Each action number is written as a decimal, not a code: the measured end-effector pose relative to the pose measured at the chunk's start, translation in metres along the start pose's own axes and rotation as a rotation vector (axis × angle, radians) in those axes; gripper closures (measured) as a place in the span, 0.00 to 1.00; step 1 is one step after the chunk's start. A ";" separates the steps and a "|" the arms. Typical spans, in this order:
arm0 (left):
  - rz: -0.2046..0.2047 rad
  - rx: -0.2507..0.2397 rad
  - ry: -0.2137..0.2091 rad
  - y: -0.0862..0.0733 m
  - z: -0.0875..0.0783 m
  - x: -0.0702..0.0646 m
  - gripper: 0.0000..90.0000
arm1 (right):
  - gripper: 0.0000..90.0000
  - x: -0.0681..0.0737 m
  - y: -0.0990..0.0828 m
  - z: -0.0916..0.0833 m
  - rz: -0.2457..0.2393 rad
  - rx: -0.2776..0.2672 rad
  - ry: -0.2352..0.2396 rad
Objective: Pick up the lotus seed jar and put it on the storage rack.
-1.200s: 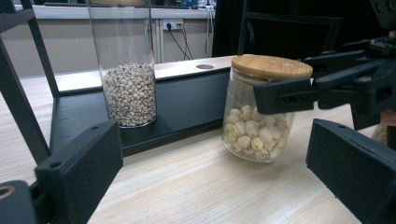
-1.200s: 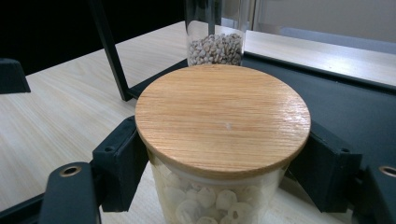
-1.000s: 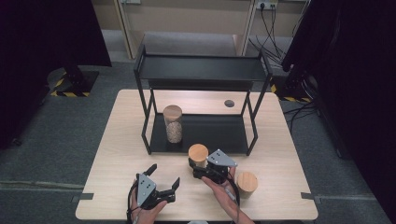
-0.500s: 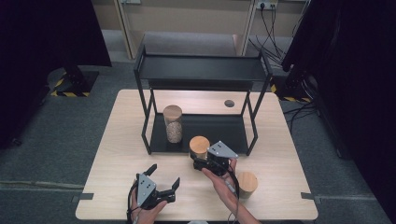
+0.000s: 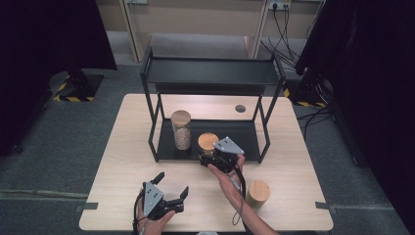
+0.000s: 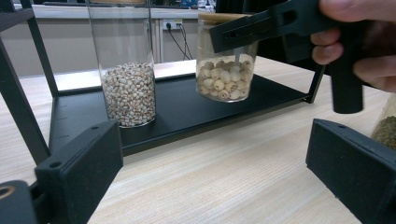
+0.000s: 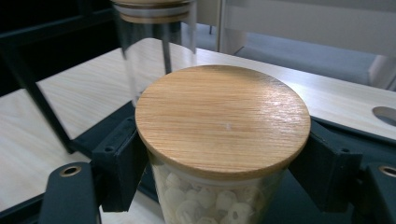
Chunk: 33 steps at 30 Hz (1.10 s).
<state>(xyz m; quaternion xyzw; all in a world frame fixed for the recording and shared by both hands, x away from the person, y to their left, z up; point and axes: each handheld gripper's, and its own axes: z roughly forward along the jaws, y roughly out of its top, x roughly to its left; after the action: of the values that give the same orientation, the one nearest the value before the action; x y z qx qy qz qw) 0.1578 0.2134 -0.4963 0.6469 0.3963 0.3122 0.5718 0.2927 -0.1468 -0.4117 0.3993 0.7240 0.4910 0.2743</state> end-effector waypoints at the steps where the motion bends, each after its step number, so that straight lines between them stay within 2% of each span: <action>1: 0.000 0.001 -0.001 0.000 0.000 0.000 0.04 | 0.28 0.001 0.000 0.003 -0.008 0.001 -0.014; 14: 0.003 0.001 -0.004 0.000 0.000 0.000 0.04 | 0.28 0.002 0.001 0.032 0.029 0.034 -0.076; 33: 0.005 0.000 -0.004 0.000 0.000 0.000 0.04 | 0.28 0.004 0.000 0.058 0.050 0.058 -0.119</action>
<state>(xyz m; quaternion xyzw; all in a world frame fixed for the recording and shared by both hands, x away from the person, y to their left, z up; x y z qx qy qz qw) 0.1578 0.2134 -0.4968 0.6486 0.3936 0.3121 0.5718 0.3367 -0.1149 -0.4332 0.4535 0.7101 0.4520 0.2930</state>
